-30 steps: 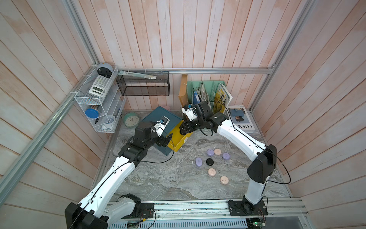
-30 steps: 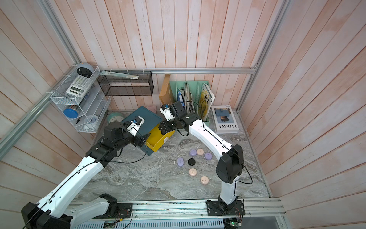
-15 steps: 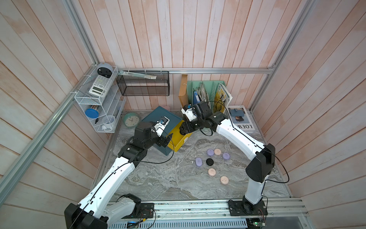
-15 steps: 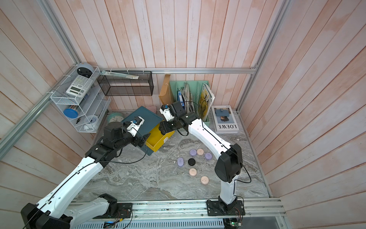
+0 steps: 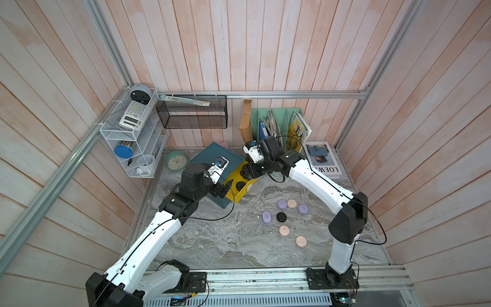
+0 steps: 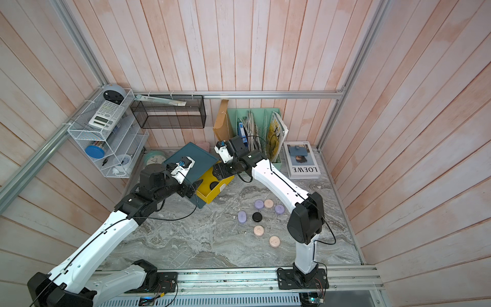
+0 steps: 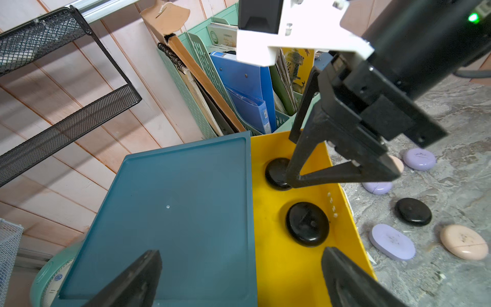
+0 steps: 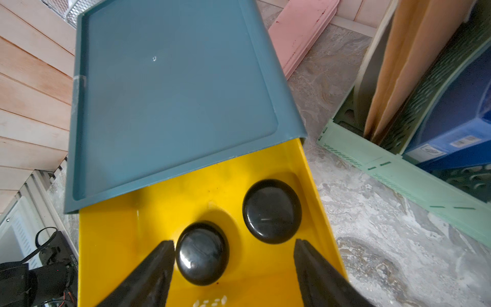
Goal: Put the bluetooth earphones in the drawer according to color
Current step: Place the bluetooth earphone in the drawer.
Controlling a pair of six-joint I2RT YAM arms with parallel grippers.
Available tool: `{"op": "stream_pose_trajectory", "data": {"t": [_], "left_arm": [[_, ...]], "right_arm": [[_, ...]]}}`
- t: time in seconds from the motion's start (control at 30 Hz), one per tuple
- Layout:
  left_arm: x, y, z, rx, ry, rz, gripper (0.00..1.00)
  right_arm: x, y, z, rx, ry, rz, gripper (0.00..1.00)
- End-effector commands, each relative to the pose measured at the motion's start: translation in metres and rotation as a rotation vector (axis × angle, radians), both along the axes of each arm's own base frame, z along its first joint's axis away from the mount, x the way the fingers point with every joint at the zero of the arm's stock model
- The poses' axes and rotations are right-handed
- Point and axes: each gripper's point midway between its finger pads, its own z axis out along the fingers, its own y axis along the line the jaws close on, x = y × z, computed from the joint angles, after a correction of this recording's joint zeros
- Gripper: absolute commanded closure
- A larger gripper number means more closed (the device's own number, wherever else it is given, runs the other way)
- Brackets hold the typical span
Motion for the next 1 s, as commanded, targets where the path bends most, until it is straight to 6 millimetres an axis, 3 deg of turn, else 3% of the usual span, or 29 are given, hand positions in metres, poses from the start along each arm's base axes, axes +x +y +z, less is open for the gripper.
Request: {"op": "stream_pose_trajectory", "data": {"t": [0.0, 0.13, 0.4, 0.77, 0.97], "left_arm": [[-0.008, -0.005, 0.011, -0.022, -0.025, -0.031, 0.0], [-0.015, -0.014, 0.016, -0.028, -0.033, -0.066, 0.0], [-0.028, -0.033, 0.017, -0.034, -0.03, -0.136, 0.0], [-0.051, -0.066, 0.003, 0.011, -0.008, -0.249, 0.0], [-0.057, -0.075, -0.001, 0.02, 0.004, -0.282, 0.0]], "right_arm": [[-0.001, -0.009, 0.019, -0.004, -0.061, -0.027, 0.22], [-0.004, -0.02, 0.026, -0.007, -0.092, -0.067, 0.21], [-0.013, -0.066, 0.03, -0.066, -0.16, -0.181, 0.15], [-0.04, -0.132, -0.023, -0.13, -0.006, -0.321, 0.14], [-0.052, -0.152, -0.053, -0.176, 0.055, -0.378, 0.14]]}}
